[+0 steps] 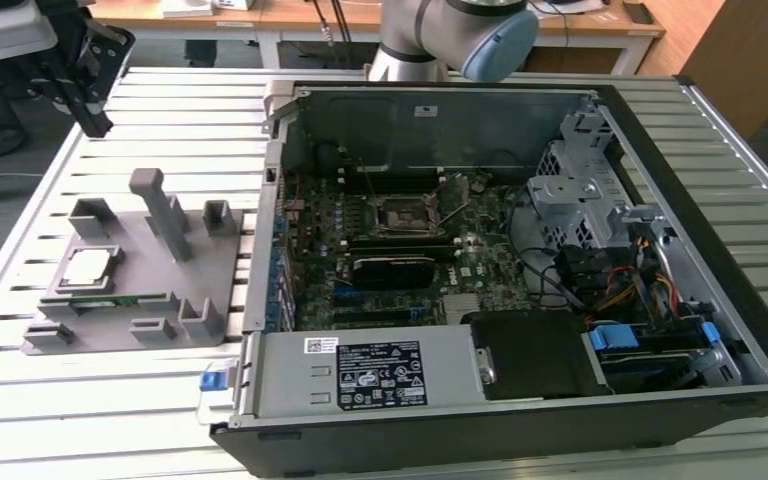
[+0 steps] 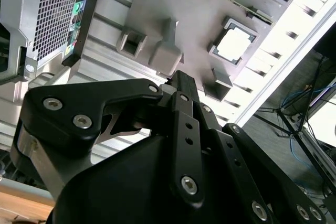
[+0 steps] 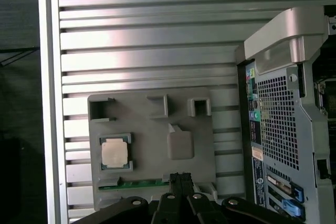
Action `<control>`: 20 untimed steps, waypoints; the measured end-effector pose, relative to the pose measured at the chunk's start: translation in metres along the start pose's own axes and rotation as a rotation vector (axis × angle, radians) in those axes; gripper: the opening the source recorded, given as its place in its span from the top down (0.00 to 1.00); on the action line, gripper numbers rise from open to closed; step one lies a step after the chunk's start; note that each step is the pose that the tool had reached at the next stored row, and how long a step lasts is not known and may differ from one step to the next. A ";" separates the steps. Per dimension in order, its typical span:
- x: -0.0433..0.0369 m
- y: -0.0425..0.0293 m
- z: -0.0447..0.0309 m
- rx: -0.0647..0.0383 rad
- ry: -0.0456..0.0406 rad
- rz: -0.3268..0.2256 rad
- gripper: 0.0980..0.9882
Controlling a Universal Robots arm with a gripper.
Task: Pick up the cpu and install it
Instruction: 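Reach for the cpu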
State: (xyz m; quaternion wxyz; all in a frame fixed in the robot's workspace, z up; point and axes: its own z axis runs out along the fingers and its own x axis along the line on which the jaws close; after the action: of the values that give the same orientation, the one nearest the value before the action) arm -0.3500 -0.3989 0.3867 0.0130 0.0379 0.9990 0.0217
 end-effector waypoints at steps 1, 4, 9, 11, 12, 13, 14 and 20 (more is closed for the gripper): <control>0.0010 -0.0001 0.0001 0.000 0.0001 0.000 0.99; 0.0045 -0.0004 0.0001 0.000 0.0002 0.000 0.99; 0.0105 -0.0008 0.0002 0.000 0.0004 0.000 0.99; 0.0126 -0.0010 0.0003 0.000 0.0005 0.000 0.99; 0.0137 -0.0011 0.0004 0.000 0.0005 0.000 0.99; 0.0148 -0.0011 0.0004 0.000 0.0006 0.000 0.99; 0.0161 -0.0013 0.0004 0.000 0.0006 0.000 0.99; 0.0269 -0.0021 0.0005 0.000 0.0007 0.000 0.99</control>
State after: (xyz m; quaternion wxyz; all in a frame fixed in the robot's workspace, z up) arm -0.3769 -0.3989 0.3854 0.0127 0.0379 0.9990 0.0217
